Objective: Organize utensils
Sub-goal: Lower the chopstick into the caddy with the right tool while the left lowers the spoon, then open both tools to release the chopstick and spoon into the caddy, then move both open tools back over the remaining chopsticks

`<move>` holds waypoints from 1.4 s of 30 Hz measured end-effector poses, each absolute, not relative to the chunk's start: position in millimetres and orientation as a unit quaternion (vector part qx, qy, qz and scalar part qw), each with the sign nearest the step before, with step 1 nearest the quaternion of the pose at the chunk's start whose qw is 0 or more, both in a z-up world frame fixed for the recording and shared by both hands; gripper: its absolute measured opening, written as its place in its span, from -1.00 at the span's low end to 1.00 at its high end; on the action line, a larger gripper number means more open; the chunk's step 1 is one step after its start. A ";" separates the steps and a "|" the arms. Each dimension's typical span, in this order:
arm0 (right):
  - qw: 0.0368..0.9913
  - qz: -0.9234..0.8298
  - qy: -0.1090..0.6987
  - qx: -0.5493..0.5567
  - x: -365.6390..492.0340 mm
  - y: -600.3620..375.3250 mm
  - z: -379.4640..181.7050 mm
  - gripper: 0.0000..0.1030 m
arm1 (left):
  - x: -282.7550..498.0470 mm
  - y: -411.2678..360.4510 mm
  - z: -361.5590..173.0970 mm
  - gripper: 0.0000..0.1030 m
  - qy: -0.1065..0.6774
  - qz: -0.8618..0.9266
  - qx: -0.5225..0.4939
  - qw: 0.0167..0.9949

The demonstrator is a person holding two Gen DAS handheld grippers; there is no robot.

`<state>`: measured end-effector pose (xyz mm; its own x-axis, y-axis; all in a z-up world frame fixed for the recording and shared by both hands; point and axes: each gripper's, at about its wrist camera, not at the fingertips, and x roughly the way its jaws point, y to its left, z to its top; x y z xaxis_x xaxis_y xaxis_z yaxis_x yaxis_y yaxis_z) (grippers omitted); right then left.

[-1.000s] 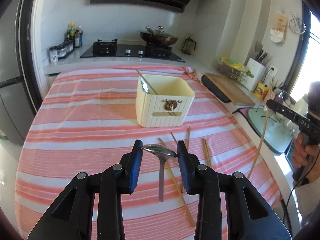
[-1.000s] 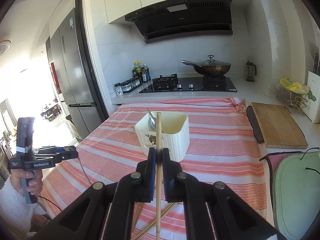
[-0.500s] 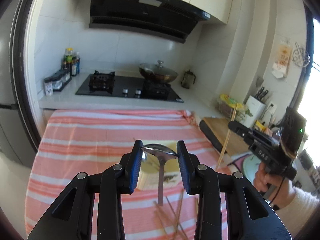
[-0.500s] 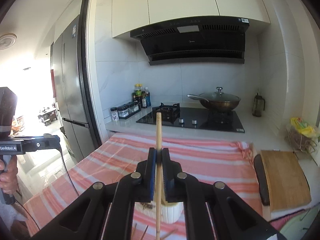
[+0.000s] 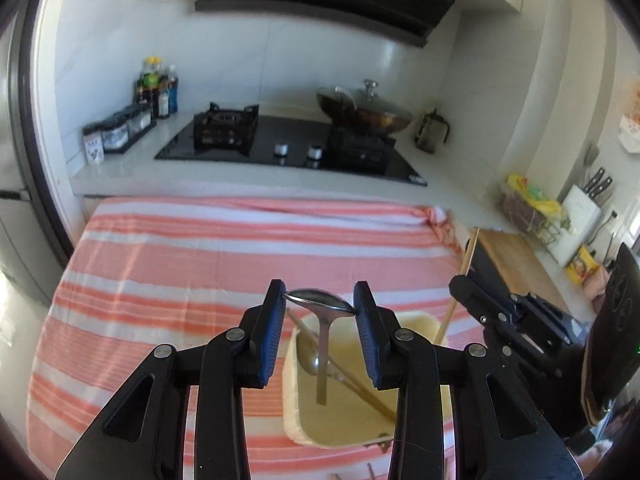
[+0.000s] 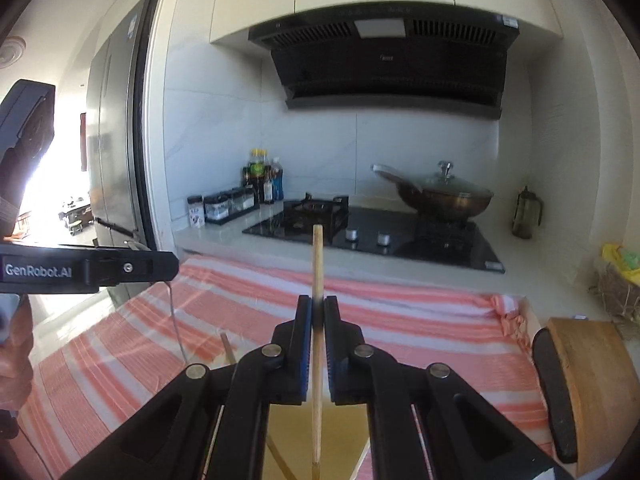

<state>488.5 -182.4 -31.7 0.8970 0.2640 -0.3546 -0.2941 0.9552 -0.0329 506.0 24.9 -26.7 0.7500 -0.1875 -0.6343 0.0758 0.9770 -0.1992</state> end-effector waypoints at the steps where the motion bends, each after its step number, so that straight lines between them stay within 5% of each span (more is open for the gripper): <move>1: 0.968 0.150 0.197 -0.041 493.0 -182.6 -41.8 -0.87 | 510.3 22.3 -38.6 -0.33 0.362 -0.069 -0.076 0.926; 5: 0.947 0.164 0.274 -0.043 501.6 -181.5 -72.7 -0.85 | 516.8 16.9 -76.0 -0.18 0.429 -0.079 -0.060 0.898; 7: 0.948 0.151 0.278 -0.043 491.8 -183.3 -75.0 -0.62 | 500.7 17.3 -78.6 0.11 0.438 -0.097 -0.053 0.892; 9: 0.953 0.142 0.268 -0.025 469.0 -189.8 -68.4 -0.14 | 473.9 21.9 -75.9 0.40 0.434 -0.113 -0.033 0.893; 13: 0.954 0.145 0.261 -0.022 406.5 -201.2 -56.5 -0.09 | 400.7 33.9 -79.5 0.58 0.450 -0.134 0.025 0.883; 15: 0.952 0.148 0.265 -0.035 366.4 -208.2 -60.5 0.12 | 360.5 40.0 -87.0 0.58 0.471 -0.128 0.056 0.871; 21: 0.946 0.123 0.281 -0.106 258.6 -223.5 -101.4 0.15 | 251.9 52.8 -104.0 0.63 0.491 -0.104 0.054 0.863; 25: 0.941 0.091 0.322 -0.054 217.2 -240.5 -134.8 0.15 | 215.0 50.5 -113.5 0.69 0.467 -0.088 0.000 0.880; 42: 0.925 0.029 0.379 0.012 168.8 -249.2 -194.4 0.15 | 176.6 24.3 -145.2 0.71 0.438 -0.071 -0.077 0.893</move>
<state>168.8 -249.2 -194.4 0.7109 0.0623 -0.7005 -0.0438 0.9981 0.0443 176.6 24.3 -145.2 0.6059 -0.1942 -0.7715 0.0595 0.9781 -0.1994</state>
